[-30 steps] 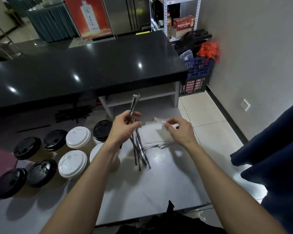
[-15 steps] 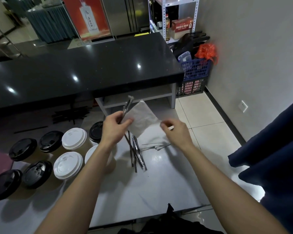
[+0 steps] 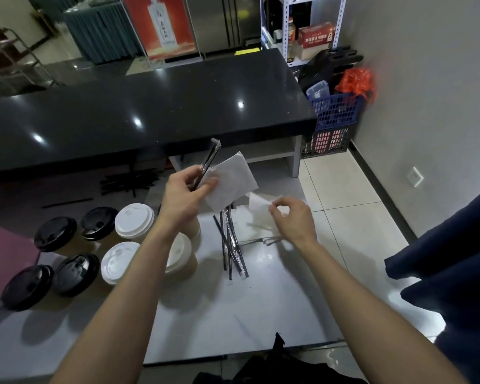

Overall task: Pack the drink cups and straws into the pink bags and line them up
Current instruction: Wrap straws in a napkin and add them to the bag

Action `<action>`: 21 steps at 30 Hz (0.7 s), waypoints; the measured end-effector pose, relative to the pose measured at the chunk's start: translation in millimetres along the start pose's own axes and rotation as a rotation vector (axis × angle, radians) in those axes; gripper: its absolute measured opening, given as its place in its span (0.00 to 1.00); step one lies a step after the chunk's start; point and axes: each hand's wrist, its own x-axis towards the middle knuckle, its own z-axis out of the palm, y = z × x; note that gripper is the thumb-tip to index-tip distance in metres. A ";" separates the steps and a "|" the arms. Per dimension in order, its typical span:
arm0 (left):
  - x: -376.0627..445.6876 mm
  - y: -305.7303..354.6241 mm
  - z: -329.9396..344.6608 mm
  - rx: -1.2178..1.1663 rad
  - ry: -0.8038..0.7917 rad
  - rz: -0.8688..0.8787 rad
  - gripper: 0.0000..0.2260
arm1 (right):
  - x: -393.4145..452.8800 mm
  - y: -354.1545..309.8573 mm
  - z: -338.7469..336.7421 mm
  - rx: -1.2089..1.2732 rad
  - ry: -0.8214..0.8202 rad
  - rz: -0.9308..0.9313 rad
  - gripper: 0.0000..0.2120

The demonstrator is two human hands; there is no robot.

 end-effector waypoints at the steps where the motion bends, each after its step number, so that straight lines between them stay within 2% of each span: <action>1: 0.8 2.8 -4.0 -0.025 -0.035 0.011 0.10 | 3.5 -3.7 -7.3 0.130 0.045 0.061 0.05; 4: 1.8 9.6 -11.3 -0.061 -0.158 0.006 0.04 | 13.0 -20.3 -29.5 0.440 0.100 0.195 0.03; 7: 4.0 12.0 -3.5 -0.078 -0.242 -0.034 0.01 | 14.8 -38.8 -41.1 0.603 0.059 0.183 0.06; 12: 12.6 8.6 16.1 -0.098 -0.174 -0.099 0.04 | 2.5 -68.8 -41.8 0.671 -0.079 0.093 0.16; 16: 13.6 1.8 19.4 -0.111 -0.097 -0.122 0.04 | -5.9 -77.0 -40.4 0.507 -0.157 -0.057 0.06; 19: 11.0 0.7 15.6 -0.084 0.038 -0.214 0.10 | -1.7 -80.6 -36.5 0.400 -0.074 -0.027 0.02; 21: 10.9 -0.5 11.8 -0.176 0.091 -0.316 0.09 | 1.8 -86.6 -34.9 0.341 -0.016 -0.021 0.03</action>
